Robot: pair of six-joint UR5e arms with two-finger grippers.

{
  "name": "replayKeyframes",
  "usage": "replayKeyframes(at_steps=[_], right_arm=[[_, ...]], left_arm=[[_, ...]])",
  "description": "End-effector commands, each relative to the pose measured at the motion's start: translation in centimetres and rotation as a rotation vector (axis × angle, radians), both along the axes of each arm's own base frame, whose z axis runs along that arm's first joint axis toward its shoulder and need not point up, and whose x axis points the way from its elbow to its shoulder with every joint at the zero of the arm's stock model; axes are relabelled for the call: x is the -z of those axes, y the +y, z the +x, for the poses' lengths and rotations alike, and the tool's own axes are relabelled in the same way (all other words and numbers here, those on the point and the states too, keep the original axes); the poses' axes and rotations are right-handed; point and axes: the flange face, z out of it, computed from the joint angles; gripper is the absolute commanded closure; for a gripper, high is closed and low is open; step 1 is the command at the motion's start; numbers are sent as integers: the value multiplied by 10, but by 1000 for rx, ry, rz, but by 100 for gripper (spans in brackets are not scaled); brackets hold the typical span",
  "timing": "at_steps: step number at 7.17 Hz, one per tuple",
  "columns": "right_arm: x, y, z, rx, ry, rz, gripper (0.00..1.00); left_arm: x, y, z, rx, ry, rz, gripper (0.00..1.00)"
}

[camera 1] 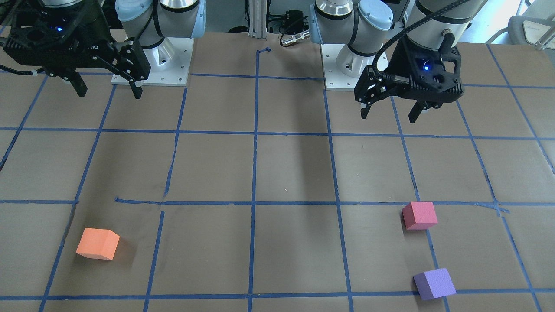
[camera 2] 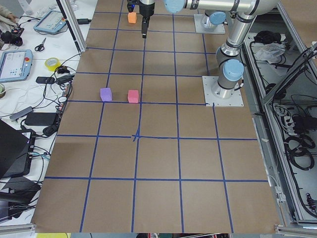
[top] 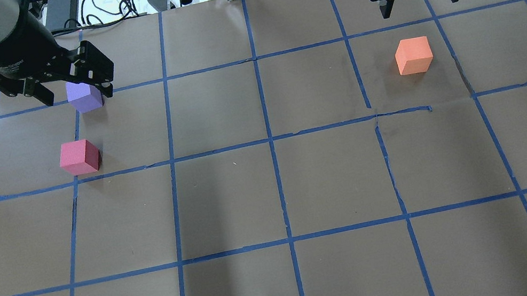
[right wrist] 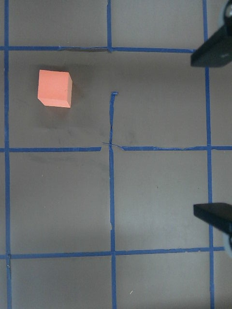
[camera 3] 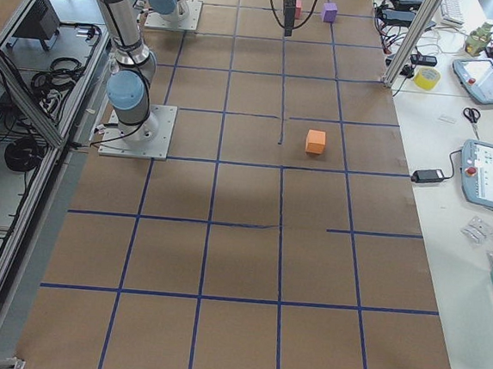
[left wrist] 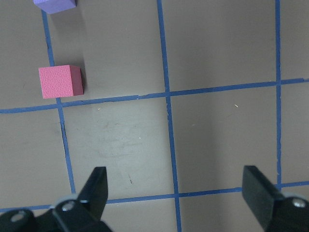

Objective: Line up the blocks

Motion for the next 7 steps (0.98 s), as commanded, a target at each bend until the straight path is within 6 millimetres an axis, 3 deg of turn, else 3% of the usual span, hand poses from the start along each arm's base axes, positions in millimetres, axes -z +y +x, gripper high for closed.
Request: replayKeyframes(at_steps=[1, 7], right_arm=[[0, 1, 1, -1, -3, 4, 0], [12, -4, 0, 5, -6, 27, 0]], left_arm=[[0, 0, 0, 0, 0, 0, 0], [-8, 6, -2, 3, 0, -15, 0]])
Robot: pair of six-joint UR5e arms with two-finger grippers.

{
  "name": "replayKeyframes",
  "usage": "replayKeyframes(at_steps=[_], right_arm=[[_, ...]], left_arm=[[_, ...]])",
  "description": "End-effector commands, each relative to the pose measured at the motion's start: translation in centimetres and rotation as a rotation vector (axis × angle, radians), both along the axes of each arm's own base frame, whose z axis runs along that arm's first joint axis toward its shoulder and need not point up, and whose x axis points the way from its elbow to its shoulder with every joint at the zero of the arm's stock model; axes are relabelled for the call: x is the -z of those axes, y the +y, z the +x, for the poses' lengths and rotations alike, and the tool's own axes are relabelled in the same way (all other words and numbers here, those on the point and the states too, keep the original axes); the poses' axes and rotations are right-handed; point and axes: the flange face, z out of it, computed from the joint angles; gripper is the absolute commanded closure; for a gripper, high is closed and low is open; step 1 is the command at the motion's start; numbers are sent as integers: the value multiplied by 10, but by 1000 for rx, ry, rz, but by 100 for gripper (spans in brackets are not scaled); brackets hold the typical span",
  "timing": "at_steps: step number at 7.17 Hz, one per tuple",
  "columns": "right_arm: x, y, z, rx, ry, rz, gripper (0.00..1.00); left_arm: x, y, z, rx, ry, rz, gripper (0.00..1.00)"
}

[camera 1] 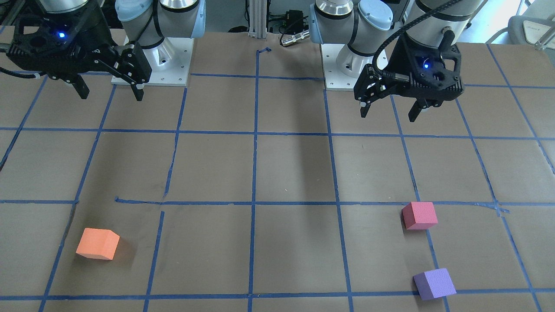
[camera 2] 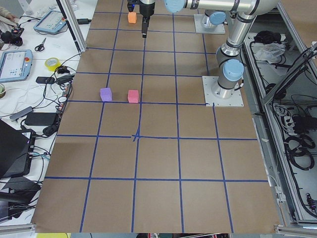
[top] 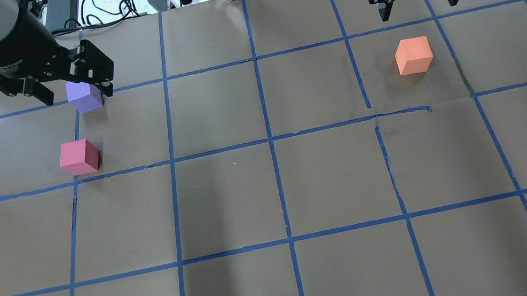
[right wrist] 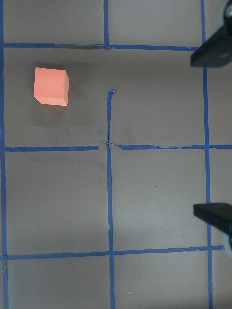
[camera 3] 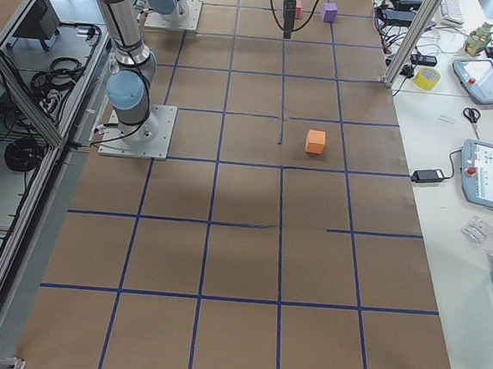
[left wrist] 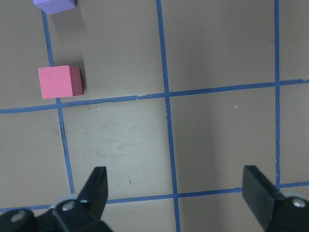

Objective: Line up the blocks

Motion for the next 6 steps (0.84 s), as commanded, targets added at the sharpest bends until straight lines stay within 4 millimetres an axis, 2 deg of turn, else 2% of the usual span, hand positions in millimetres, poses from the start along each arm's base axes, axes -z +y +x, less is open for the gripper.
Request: replayKeyframes(at_steps=[1, 5, 6], right_arm=[[6, -2, 0, 1, -4, 8, 0], [6, -4, 1, 2, -10, 4, 0], [12, -9, 1, 1, -10, 16, 0]], left_arm=[[-6, 5, 2, 0, -5, -9, 0], [-6, 6, 1, 0, -3, -9, 0], [-6, 5, 1, 0, -3, -8, 0]])
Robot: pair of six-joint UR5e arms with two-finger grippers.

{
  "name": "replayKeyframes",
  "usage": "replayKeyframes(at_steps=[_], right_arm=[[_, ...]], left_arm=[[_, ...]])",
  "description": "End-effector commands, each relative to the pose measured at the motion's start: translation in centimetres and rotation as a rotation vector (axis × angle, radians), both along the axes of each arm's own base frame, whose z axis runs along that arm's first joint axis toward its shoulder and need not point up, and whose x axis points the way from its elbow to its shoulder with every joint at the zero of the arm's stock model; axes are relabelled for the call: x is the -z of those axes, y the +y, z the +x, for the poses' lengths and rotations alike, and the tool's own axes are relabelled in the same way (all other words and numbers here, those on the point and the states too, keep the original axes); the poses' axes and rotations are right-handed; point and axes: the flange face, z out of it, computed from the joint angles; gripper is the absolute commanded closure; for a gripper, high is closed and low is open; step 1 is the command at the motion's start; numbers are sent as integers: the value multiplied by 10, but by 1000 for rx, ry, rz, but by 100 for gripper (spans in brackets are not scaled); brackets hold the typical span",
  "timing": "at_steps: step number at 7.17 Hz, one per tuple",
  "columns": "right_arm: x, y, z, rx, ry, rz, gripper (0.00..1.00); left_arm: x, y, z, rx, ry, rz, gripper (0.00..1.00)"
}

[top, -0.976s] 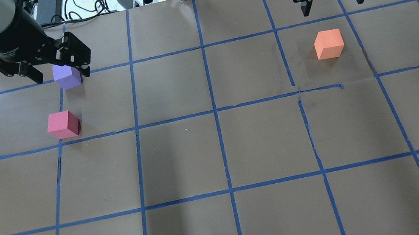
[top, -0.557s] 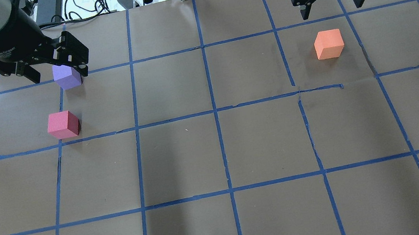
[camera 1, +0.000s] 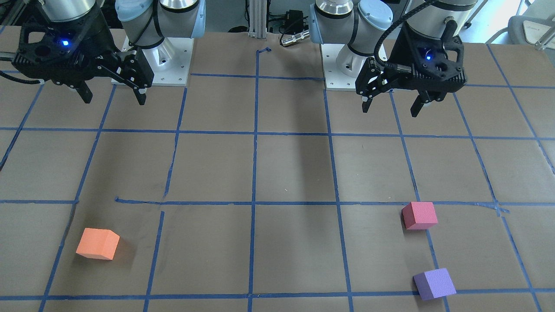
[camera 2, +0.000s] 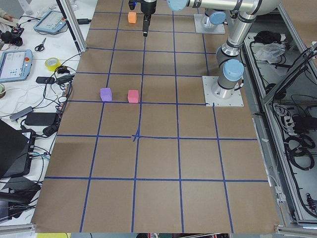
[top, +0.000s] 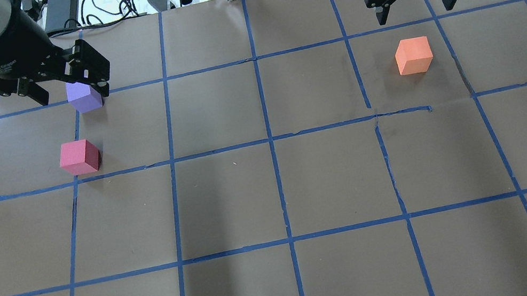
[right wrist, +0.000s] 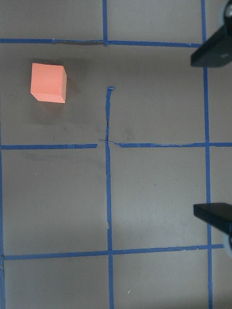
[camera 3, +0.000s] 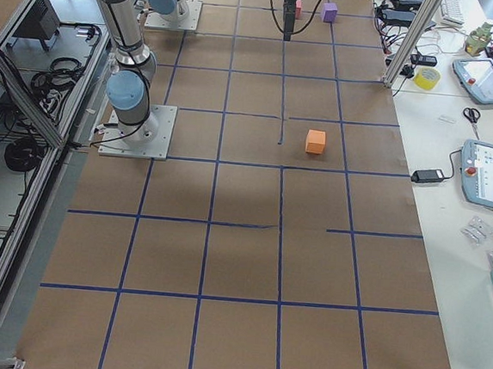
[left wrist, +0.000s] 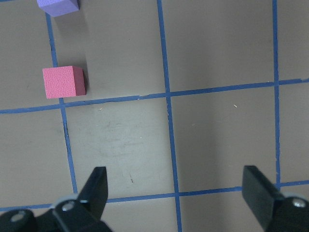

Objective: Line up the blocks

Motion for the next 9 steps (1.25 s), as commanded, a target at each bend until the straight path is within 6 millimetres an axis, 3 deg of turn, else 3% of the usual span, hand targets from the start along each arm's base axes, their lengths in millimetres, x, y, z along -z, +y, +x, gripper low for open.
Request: replayKeyframes(at_steps=[1, 6, 9], right_arm=[[9, -7, 1, 0, -1, 19, 0], [-1, -14, -4, 13, 16, -35, 0], [6, -14, -4, 8, 12, -32, 0]], left_arm=[[1, 0, 0, 0, 0, 3, 0], [2, -1, -1, 1, 2, 5, 0], [2, -2, 0, 0, 2, 3, 0]])
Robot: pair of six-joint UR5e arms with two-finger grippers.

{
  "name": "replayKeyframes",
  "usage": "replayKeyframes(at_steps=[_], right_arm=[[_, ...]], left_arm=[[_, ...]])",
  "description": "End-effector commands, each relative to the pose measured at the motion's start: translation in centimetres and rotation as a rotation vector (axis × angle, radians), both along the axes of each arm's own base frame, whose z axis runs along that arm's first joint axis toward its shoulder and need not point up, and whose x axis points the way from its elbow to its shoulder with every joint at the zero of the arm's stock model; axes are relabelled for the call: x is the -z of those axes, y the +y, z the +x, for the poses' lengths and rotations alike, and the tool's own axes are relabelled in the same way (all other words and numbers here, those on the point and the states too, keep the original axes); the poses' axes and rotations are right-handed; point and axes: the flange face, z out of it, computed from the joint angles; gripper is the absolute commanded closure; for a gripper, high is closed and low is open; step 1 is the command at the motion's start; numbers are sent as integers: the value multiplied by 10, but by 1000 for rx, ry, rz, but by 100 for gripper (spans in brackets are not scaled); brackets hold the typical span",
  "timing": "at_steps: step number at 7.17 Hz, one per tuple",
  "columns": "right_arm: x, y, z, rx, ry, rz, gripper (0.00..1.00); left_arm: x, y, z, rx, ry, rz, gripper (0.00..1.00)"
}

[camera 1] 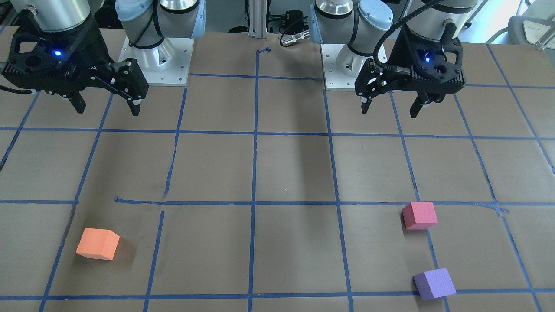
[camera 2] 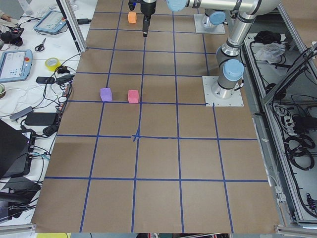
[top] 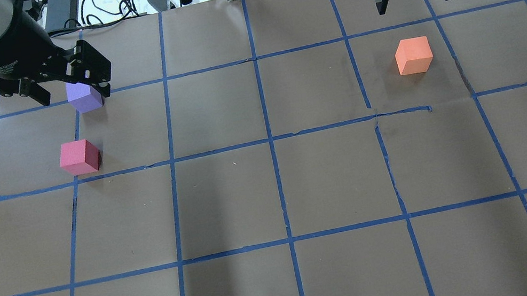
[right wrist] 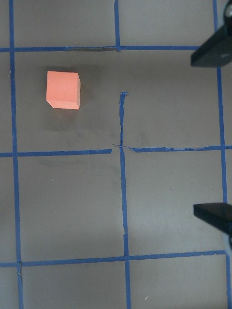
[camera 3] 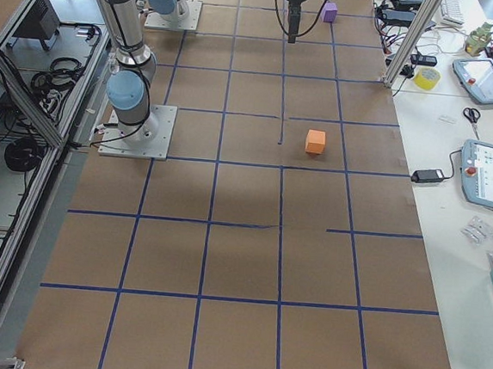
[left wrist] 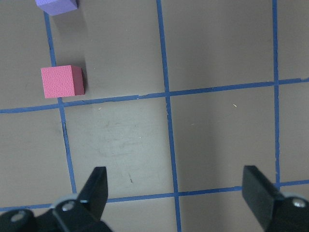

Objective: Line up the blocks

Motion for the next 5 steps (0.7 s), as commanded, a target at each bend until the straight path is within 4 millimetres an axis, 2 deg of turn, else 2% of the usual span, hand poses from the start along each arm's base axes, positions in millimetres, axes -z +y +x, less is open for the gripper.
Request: replayKeyframes(at_steps=[1, 4, 5], right_arm=[[0, -2, 1, -13, -1, -19, 0], [6, -1, 1, -10, -8, -2, 0], [14, -1, 1, -13, -9, 10, 0]], left_arm=[[1, 0, 0, -1, 0, 2, 0], [0, 0, 0, -1, 0, -1, 0], [-1, 0, 0, -1, 0, -2, 0]])
